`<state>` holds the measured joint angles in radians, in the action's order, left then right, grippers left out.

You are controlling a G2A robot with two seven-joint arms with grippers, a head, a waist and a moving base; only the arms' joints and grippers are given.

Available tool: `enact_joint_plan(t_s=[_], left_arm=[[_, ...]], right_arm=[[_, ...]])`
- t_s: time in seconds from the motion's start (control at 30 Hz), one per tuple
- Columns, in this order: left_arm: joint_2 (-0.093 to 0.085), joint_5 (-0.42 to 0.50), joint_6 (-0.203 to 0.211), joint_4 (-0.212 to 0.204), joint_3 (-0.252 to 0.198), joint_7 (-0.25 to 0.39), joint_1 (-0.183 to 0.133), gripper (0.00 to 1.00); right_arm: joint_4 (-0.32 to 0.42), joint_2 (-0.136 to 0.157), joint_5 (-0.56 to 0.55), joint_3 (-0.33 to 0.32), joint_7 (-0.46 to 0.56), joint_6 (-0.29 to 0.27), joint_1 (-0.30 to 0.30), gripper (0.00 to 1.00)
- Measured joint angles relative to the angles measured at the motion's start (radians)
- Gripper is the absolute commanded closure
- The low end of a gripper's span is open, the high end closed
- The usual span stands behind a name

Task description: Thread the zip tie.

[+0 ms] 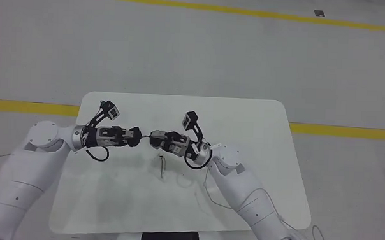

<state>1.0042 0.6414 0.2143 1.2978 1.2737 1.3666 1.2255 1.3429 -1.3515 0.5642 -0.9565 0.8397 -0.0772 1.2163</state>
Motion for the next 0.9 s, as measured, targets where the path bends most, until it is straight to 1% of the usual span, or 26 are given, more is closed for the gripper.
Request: enact_joint_plan(t_s=[0.17, 0.23, 0.33, 0.4, 0.47, 0.57, 0.7, 0.9], left_arm=[[0.000, 0.000, 0.000, 0.000, 0.000, 0.000, 0.000, 1.00], [0.000, 0.000, 0.000, 0.000, 0.000, 0.000, 0.000, 1.00], [0.000, 0.000, 0.000, 0.000, 0.000, 0.000, 0.000, 1.00], [0.000, 0.000, 0.000, 0.000, 0.000, 0.000, 0.000, 1.00], [0.000, 0.000, 0.000, 0.000, 0.000, 0.000, 0.000, 1.00], [0.000, 0.000, 0.000, 0.000, 0.000, 0.000, 0.000, 1.00], [0.000, 0.000, 0.000, 0.000, 0.000, 0.000, 0.000, 1.00], [0.000, 0.000, 0.000, 0.000, 0.000, 0.000, 0.000, 1.00]], right_arm=[[-0.002, -0.001, -0.012, 0.009, 0.002, 0.003, -0.003, 1.00], [-0.003, -0.001, -0.012, 0.011, 0.002, 0.003, -0.003, 0.98], [-0.004, -0.001, -0.010, 0.010, 0.000, 0.002, -0.003, 0.91], [-0.003, 0.000, -0.008, 0.010, -0.001, 0.000, -0.002, 0.84], [-0.003, 0.000, -0.006, 0.008, -0.002, -0.002, 0.000, 0.82], [-0.004, 0.000, -0.002, 0.006, -0.004, -0.004, 0.002, 0.82], [-0.004, 0.001, 0.003, 0.006, -0.004, -0.006, 0.004, 0.87], [-0.003, -0.001, 0.008, 0.012, -0.001, -0.006, 0.001, 0.87]])
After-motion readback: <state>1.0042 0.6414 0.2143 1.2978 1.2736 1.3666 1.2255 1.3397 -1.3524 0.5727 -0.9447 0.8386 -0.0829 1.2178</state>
